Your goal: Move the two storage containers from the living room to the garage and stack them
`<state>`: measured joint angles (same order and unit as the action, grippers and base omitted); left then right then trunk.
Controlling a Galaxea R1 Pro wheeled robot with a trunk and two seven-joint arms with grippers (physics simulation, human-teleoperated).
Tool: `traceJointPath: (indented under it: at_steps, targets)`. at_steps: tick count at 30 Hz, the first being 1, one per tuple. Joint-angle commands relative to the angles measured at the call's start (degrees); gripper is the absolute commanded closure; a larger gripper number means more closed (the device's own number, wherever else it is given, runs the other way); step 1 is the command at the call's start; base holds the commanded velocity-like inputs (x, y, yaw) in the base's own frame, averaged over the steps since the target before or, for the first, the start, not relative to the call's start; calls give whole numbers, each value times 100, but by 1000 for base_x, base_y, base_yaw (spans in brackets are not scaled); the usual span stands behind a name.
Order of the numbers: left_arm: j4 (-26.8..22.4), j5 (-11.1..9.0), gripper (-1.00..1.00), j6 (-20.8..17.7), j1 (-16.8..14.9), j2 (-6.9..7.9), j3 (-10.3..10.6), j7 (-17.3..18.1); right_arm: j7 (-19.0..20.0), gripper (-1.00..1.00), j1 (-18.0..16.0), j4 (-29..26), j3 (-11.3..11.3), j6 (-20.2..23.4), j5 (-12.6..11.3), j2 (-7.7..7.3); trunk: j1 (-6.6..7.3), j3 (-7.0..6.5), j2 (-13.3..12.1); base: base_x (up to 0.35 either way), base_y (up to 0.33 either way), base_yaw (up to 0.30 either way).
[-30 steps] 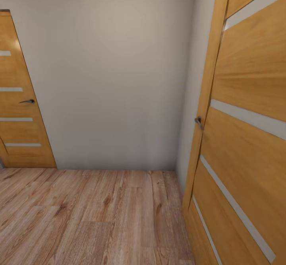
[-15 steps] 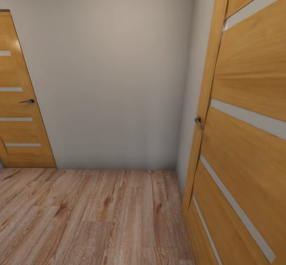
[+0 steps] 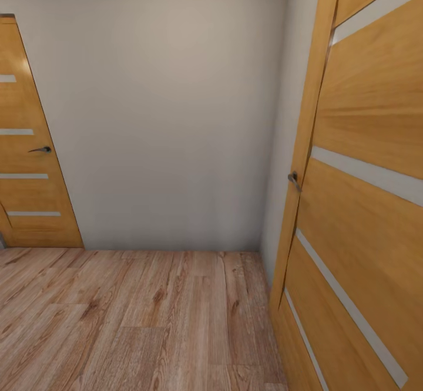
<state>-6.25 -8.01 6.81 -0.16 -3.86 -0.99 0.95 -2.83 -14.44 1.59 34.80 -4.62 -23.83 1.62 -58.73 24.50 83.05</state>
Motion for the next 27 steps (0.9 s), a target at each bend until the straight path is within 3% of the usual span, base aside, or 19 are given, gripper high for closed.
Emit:
traceJointPath:
  at_steps: [1,27]
  targets:
    - [1,-42,-100,13,-2,-1,-7,10,-7,-100,-6,17,47,-30,-50,5,0,6,3,0,0,0]
    - [1,-42,-100,13,2,-9,-7,10,-5,-100,-6,17,54,-38,-52,5,0,6,3,0,0,0]
